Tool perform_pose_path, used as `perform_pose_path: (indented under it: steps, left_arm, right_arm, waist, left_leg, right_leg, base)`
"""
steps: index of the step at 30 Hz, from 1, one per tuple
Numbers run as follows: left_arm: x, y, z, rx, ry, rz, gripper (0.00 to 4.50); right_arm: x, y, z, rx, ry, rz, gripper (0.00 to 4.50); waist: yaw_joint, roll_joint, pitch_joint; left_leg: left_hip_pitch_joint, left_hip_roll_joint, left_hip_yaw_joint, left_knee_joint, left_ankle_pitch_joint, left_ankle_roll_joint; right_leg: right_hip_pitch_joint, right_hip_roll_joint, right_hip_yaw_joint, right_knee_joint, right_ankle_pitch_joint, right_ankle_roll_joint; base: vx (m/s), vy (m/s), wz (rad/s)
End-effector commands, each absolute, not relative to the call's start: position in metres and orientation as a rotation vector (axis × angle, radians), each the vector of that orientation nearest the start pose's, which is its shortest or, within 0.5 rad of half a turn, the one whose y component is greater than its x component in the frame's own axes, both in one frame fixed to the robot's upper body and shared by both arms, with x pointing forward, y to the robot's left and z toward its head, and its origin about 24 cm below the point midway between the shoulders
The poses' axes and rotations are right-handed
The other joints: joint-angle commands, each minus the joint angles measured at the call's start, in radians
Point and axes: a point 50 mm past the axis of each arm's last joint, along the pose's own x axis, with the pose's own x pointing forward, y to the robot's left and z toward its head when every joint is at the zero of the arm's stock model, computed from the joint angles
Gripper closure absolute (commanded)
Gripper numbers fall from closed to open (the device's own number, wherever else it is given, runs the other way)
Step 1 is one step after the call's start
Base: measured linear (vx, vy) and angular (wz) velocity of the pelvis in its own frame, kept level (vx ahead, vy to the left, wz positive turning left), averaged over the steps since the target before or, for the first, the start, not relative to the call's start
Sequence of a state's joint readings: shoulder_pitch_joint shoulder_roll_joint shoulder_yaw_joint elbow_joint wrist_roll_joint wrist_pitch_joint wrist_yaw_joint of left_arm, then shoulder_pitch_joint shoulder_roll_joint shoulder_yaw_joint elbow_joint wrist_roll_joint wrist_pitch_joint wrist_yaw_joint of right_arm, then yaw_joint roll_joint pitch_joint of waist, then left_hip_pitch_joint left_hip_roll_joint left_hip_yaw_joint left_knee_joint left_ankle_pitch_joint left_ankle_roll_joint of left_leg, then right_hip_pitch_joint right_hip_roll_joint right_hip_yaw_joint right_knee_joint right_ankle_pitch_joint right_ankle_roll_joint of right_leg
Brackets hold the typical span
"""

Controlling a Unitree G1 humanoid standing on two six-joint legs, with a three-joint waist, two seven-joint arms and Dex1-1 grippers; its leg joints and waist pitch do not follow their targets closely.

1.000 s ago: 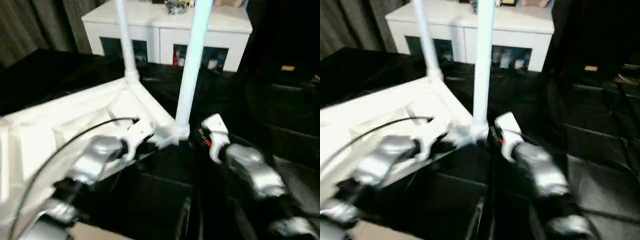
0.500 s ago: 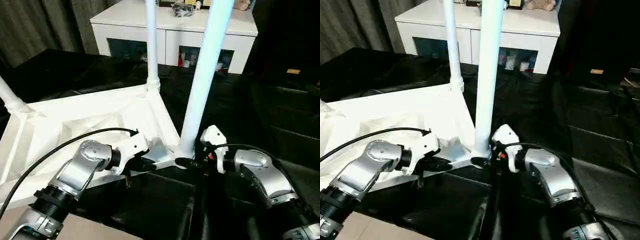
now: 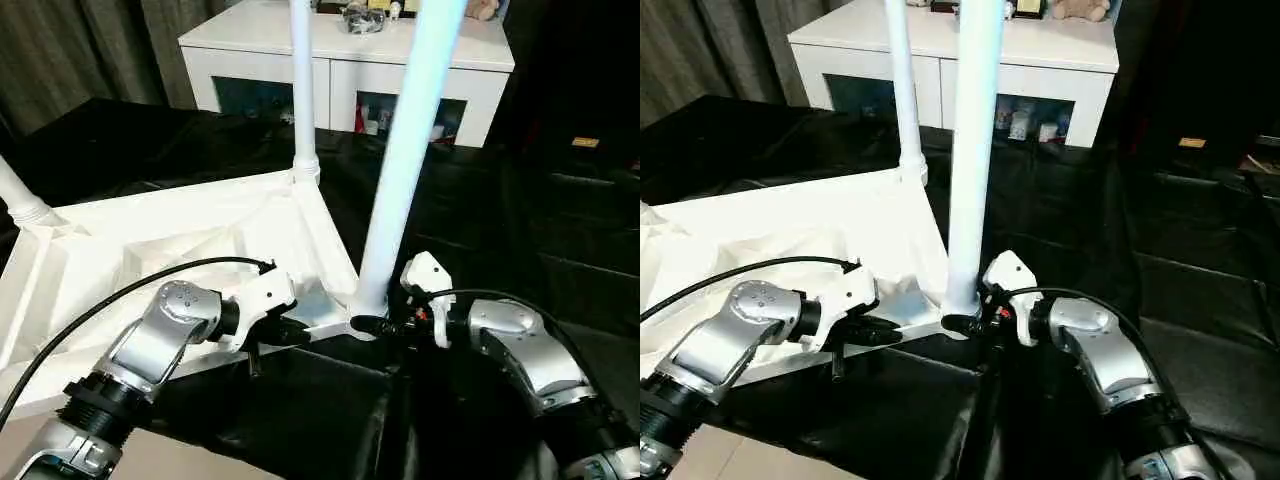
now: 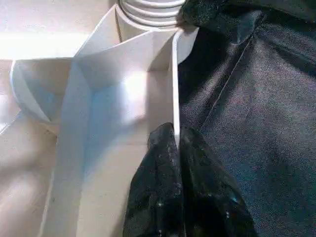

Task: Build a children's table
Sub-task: Rotate leg to tighten

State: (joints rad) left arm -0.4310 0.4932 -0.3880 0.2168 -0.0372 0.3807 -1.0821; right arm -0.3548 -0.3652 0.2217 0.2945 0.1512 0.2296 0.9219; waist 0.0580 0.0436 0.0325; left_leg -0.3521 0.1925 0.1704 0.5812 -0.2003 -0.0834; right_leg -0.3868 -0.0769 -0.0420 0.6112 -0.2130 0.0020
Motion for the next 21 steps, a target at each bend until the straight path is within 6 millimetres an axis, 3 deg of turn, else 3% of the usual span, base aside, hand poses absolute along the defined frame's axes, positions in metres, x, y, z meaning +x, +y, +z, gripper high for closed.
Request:
perform_pose_path:
  steps: [1, 4, 6, 7, 10, 11, 12, 16, 20, 21]
  left_arm:
    - [0.286, 0.138, 0.029, 0.446, 0.641, -1.162, 4.5]
    - [0.3, 0.132, 0.024, 0.43, 0.624, -1.008, 4.5]
    - [0.308, 0.124, 0.022, 0.377, 0.624, -0.907, 4.5]
    - [0.31, 0.121, 0.021, 0.359, 0.628, -0.877, 4.5]
    - [0.316, 0.114, 0.02, 0.36, 0.632, -0.818, 4.5]
    - [0.322, 0.108, 0.019, 0.361, 0.624, -0.755, 4.5]
    - [0.325, 0.106, 0.018, 0.363, 0.622, -0.734, 4.5]
    - [0.33, 0.1, 0.018, 0.371, 0.617, -0.703, 4.5]
    - [0.328, 0.1, 0.018, 0.375, 0.62, -0.738, 4.5]
    - [0.328, 0.1, 0.018, 0.377, 0.62, -0.753, 4.5]
  right_arm:
    - [0.299, -0.134, 0.036, -0.18, 0.348, 0.932, 1.77]
    - [0.31, -0.131, 0.026, -0.138, 0.374, 0.684, 1.78]
    - [0.314, -0.128, 0.019, -0.087, 0.405, 0.496, 1.78]
    - [0.315, -0.127, 0.017, -0.064, 0.417, 0.442, 1.78]
    - [0.316, -0.12, 0.011, -0.017, 0.445, 0.315, 1.78]
    - [0.317, -0.115, 0.006, 0.044, 0.479, 0.181, 1.78]
    - [0.317, -0.112, 0.004, 0.067, 0.49, 0.147, 1.78]
    - [0.318, -0.095, 0.005, 0.087, 0.49, 0.149, 1.78]
    - [0.318, -0.084, 0.018, 0.098, 0.417, 0.3, 1.78]
    - [0.319, -0.086, 0.021, 0.096, 0.398, 0.297, 1.43]
  waist:
    - [-0.003, -0.006, -0.038]
    - [-0.007, -0.005, -0.036]
    - [-0.01, -0.007, -0.034]
    - [-0.01, -0.006, -0.035]
    - [-0.01, -0.003, -0.036]
    - [-0.01, -0.003, -0.037]
    - [-0.007, -0.001, -0.037]
    - [-0.002, -0.001, -0.037]
    - [0.0, -0.001, -0.038]
    - [0.0, 0.0, -0.039]
  left_leg:
    - [-0.001, 0.027, -0.002, -0.071, -0.19, 0.038]
    - [0.01, 0.024, -0.006, -0.077, -0.269, -0.011]
    - [0.009, 0.024, -0.007, -0.08, -0.271, -0.024]
    - [0.009, 0.025, -0.011, -0.082, -0.288, -0.03]
    - [0.008, 0.024, -0.012, -0.084, -0.297, -0.032]
    - [0.007, 0.023, -0.012, -0.084, -0.303, -0.032]
    - [0.013, 0.022, -0.01, -0.082, -0.298, -0.037]
    - [0.014, 0.022, -0.009, -0.084, -0.314, -0.04]
    - [0.004, 0.023, -0.011, -0.086, -0.303, -0.031]
    - [0.005, 0.024, -0.011, -0.086, -0.298, -0.029]
  right_leg:
    - [0.041, -0.05, 0.035, -0.074, -0.126, -0.249]
    - [0.034, -0.053, 0.037, -0.087, -0.299, -0.204]
    - [0.032, -0.053, 0.039, -0.091, -0.325, -0.189]
    - [0.031, -0.054, 0.039, -0.094, -0.351, -0.165]
    - [0.027, -0.054, 0.04, -0.095, -0.333, -0.157]
    - [0.027, -0.053, 0.04, -0.095, -0.326, -0.154]
    - [0.021, -0.053, 0.043, -0.098, -0.32, -0.153]
    - [0.019, -0.05, 0.044, -0.097, -0.28, -0.147]
    - [0.029, -0.052, 0.042, -0.094, -0.245, -0.139]
    - [0.028, -0.053, 0.043, -0.093, -0.242, -0.143]
  base:
    - [0.0, 0.0, 0.0]
    - [0.0, 0.0, 0.0]
    - [-0.053, 0.002, 0.01]
    - [0.0, 0.0, 0.0]
    - [0.0, 0.0, 0.0]
    - [0.0, 0.0, 0.0]
    - [0.0, 0.0, 0.0]
    - [0.0, 0.0, 0.0]
    - [0.0, 0.0, 0.0]
    - [0.0, 0.0, 0.0]
